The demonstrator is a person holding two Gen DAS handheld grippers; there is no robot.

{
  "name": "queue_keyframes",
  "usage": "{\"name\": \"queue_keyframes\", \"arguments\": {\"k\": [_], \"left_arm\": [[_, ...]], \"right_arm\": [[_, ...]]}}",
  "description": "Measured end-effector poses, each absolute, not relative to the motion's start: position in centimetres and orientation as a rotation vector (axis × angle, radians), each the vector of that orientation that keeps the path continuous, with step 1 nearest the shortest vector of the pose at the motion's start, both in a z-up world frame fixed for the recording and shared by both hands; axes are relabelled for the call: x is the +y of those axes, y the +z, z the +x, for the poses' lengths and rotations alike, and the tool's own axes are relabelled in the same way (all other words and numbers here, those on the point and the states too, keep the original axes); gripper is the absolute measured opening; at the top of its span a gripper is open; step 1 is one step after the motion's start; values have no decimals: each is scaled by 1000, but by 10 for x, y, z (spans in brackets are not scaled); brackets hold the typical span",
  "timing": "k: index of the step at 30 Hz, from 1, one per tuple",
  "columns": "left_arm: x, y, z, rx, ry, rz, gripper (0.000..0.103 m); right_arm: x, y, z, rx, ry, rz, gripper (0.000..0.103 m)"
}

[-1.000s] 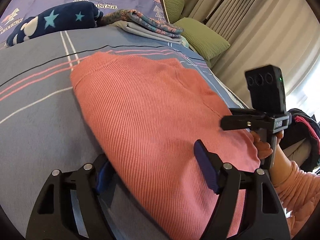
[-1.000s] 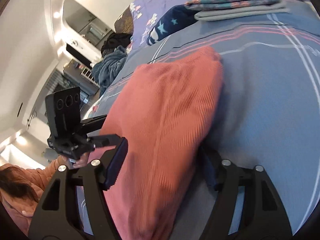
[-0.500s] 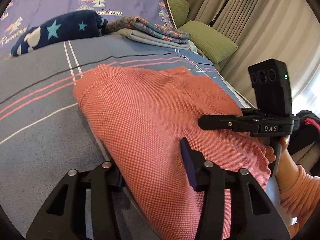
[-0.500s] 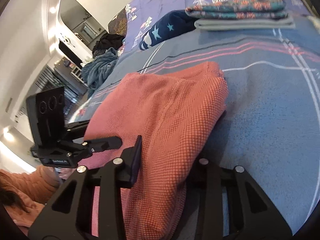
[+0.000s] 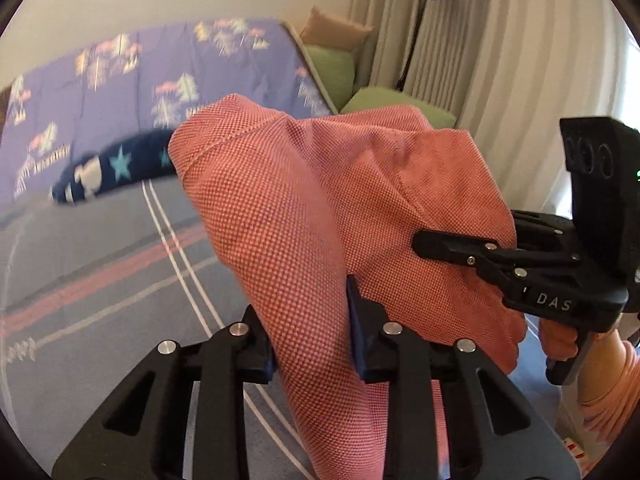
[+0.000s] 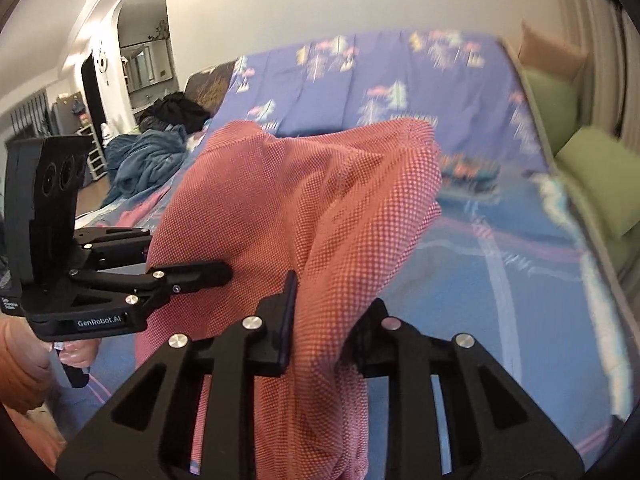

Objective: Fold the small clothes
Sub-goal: 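Lift the folded sweater with both grippers and carry it toward the clothes stack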

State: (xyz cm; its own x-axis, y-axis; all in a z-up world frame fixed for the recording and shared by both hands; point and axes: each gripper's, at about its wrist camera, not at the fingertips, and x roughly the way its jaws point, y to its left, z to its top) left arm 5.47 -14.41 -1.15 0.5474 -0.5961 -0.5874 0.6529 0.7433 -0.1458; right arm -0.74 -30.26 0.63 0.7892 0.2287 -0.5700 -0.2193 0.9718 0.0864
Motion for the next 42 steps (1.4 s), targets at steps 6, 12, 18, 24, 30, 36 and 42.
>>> {"name": "queue_keyframes", "arguments": {"k": [6,12,18,24,30,36,42], "left_arm": [[-147,32,30,539,-771,113,29],[-160,65,24,461,-782,141,29],[-183,100,52,413,-787,114,29],[-213,131,91,357,-782,144,29],[-248,157,134,298,-746,212,29],[-276,173,188,295,-690,223,29],[-295,165,234,297,-614,278,29]], "right_arm": [[-297,48,-46,475,160,-48,23],[-305,79,-57,396,118,-68,23],[-325,110,-35,332,69,-75,23],[-360,140,5,287,45,-51,23],[-406,167,65,273,77,77,23],[-437,184,136,289,100,135,23],[-445,174,204,336,103,156,23]]}}
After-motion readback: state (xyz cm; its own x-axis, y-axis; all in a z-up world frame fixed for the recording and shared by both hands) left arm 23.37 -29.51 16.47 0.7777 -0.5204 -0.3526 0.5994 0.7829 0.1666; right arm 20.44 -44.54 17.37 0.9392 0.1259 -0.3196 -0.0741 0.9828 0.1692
